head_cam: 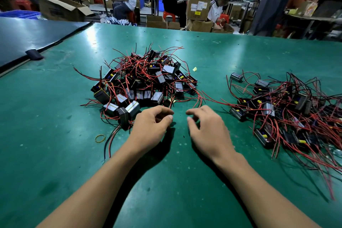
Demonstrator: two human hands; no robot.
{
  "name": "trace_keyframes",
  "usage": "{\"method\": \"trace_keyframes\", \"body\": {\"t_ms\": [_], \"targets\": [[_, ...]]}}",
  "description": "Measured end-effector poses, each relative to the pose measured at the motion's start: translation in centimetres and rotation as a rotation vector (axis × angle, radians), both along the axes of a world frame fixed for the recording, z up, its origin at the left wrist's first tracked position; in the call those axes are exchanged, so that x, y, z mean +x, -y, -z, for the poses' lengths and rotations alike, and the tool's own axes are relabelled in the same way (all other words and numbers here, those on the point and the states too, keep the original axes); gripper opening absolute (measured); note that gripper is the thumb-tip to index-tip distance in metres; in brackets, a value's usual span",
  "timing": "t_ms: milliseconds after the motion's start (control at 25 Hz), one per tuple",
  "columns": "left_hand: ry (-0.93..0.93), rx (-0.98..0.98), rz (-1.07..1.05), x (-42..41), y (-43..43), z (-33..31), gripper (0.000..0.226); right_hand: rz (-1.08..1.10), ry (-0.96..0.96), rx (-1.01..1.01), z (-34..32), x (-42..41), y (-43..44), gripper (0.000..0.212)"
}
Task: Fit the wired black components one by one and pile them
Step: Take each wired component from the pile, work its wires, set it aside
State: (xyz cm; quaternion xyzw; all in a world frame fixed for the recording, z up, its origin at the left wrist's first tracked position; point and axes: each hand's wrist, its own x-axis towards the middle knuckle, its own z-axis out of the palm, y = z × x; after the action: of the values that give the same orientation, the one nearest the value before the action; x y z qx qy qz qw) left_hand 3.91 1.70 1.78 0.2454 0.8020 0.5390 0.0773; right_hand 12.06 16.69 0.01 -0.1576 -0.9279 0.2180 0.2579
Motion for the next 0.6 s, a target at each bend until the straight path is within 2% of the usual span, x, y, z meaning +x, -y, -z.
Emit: {"method": "trace_keyframes", "body": {"t_ms": [80,240,440,600], "targets": [[-0.005,0.018,-0.027,-0.1,0.1,0.1,0.012,-0.036,0.037,-0.011,0.2,-1.2,0.4,0.027],[0.022,0.067,-0.074,-0.3,0.1,0.2,0.004,0.093,-0.027,-0.132,-0.7,-4.3,-0.7,0.036],[0.021,0.088,-0.104,-0.6,-0.2,0.3,0.007,0.265,0.216,-0.172,-1.7,-9.6,-1.4,0.043],[0.02,0.085,-0.093,-0.8,0.1,0.5,0.007,0.331,0.219,-0.265,-2.2,-12.0,-1.1,0.044]]}}
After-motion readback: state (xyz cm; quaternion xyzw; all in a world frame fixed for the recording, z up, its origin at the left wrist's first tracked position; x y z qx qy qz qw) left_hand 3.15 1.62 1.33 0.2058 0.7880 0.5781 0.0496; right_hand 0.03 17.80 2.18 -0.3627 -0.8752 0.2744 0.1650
